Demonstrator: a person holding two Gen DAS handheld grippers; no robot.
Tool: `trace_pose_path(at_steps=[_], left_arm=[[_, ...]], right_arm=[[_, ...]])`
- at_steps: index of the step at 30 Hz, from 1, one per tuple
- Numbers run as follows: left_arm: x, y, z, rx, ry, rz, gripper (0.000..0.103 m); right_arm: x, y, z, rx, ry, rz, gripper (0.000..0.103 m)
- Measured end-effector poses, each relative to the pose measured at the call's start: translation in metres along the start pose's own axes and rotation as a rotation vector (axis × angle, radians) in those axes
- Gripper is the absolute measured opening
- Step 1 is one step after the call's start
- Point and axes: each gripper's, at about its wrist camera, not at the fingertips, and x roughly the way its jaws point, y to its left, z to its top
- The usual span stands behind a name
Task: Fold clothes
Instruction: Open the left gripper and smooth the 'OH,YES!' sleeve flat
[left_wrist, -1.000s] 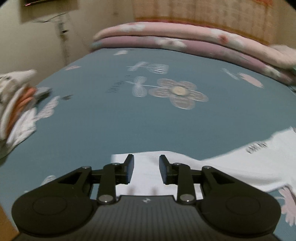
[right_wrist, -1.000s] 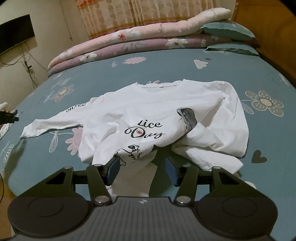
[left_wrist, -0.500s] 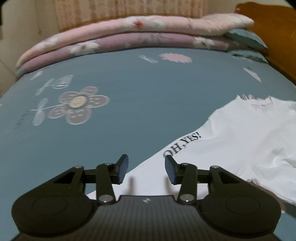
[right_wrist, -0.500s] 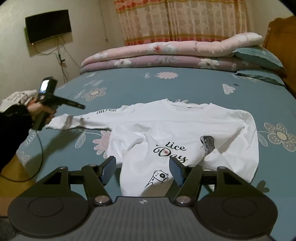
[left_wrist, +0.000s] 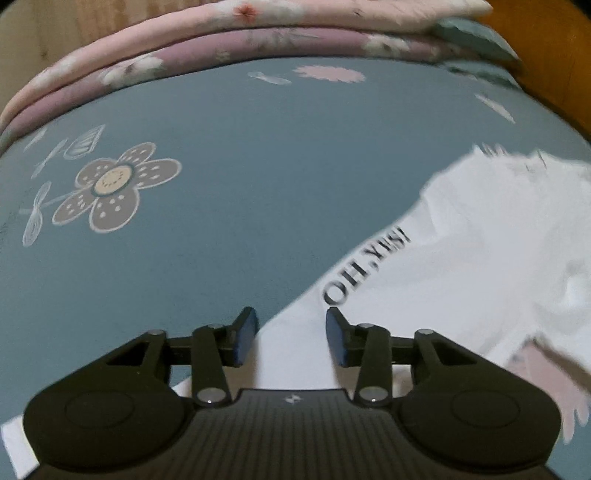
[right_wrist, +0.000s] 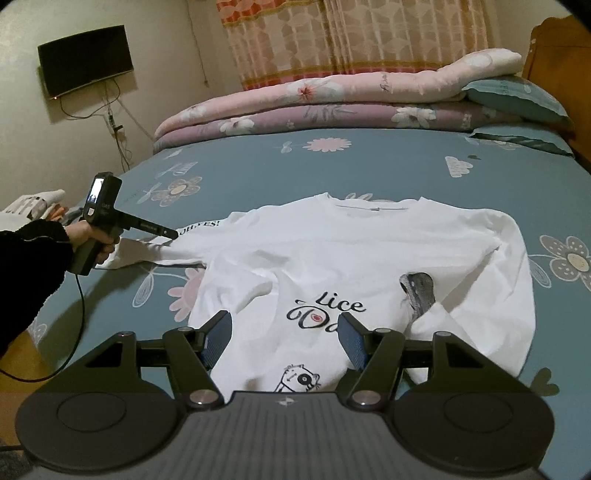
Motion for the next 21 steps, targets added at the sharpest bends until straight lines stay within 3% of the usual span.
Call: trace_pose_path(at_steps=[1, 2, 3, 4, 6, 13, 17, 21], left_arm=[[-0.001, -0.003, 0.000, 0.023, 0.008, -0.001, 0.030], [-0.004, -0.007, 0.000, 0.043, 0.012, 0.006, 0.022], [-0.005, -0.010, 0.000, 0.063, 0.012, 0.014, 0.005], [-0.006, -0.014, 0.000, 0.083, 0.012, 0.023, 0.001], [-0.009, -0.019, 0.001, 0.104, -0.002, 0.048, 0.000], [-0.009, -0.006, 0.028, 0.023, -0.094, 0.110, 0.000], [-0.003, 0.008, 0.043, -0.042, -0.106, 0.115, 0.000], [-0.006, 0.013, 0.039, -0.069, -0.098, 0.108, 0.000]], right_arm=[[0.001, 0.000, 0.000, -0.001, 0.001, 0.003, 0.068], [0.003, 0.000, 0.000, -0.001, 0.002, 0.007, 0.068], [0.003, 0.000, -0.001, 0.000, 0.001, 0.006, 0.068], [0.004, 0.000, -0.001, 0.001, 0.000, 0.006, 0.068], [0.005, -0.001, -0.002, 0.005, -0.004, 0.005, 0.068], [0.001, -0.010, 0.000, 0.039, -0.035, -0.015, 0.068], [0.003, -0.015, -0.001, 0.055, -0.037, -0.035, 0.068], [0.005, -0.016, -0.001, 0.059, -0.034, -0.035, 0.068]])
